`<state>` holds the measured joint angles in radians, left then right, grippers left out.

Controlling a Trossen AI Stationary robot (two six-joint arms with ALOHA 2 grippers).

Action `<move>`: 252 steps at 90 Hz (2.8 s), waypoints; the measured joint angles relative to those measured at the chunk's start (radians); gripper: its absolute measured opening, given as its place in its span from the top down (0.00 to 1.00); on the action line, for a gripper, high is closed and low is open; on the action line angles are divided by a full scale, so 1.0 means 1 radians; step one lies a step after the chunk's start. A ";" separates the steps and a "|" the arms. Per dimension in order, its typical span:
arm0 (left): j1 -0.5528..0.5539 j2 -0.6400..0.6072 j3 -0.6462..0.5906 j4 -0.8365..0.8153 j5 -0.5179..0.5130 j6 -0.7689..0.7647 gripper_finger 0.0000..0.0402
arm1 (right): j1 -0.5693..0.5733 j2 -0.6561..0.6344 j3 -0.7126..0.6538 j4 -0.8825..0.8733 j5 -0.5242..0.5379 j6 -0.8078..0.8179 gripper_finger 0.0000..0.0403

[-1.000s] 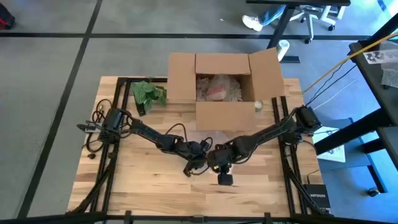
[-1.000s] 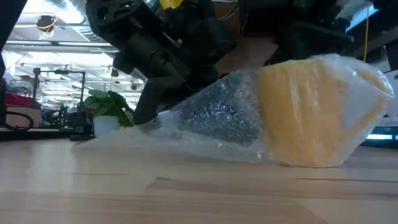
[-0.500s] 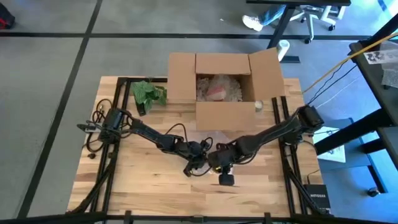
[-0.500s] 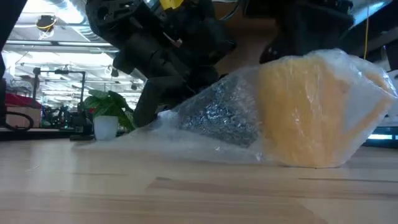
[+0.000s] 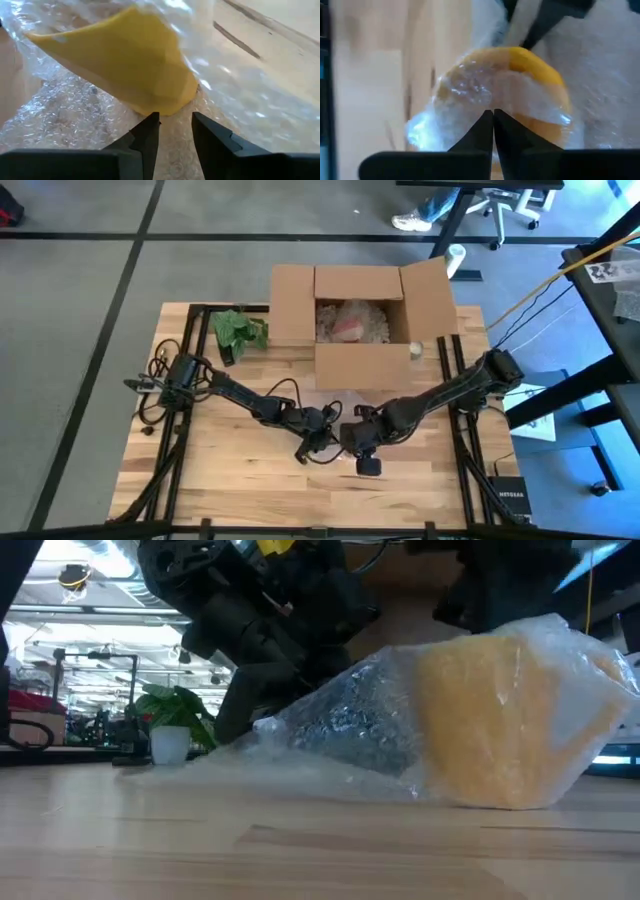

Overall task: Wrap mug
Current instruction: Wrap the yellow mug with the bubble wrap

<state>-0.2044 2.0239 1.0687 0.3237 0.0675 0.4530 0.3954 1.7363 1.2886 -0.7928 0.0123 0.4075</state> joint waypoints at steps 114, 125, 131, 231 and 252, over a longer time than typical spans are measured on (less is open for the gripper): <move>-0.016 -0.212 0.001 -0.573 -0.227 -0.250 0.75 | -0.056 -0.004 -0.202 0.325 -0.155 -0.011 1.00; -0.017 -0.240 0.001 -0.633 -0.228 -0.302 0.75 | -0.056 -0.003 -0.202 0.325 -0.155 -0.011 1.00; -0.016 -0.248 0.001 -0.677 -0.228 -0.328 0.75 | -0.056 -0.003 -0.202 0.325 -0.155 -0.011 1.00; 0.037 -0.543 -0.411 -0.653 -0.124 -0.708 0.75 | -0.056 -0.002 -0.203 0.328 -0.155 -0.009 1.00; 0.048 -0.544 -0.443 -0.606 -0.124 -0.662 0.76 | -0.056 -0.002 -0.203 0.330 -0.155 -0.012 1.00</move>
<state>-0.1566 1.4796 0.6256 -0.2822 -0.0562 -0.2092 0.3397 1.7348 1.0851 -0.4625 -0.1425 0.3950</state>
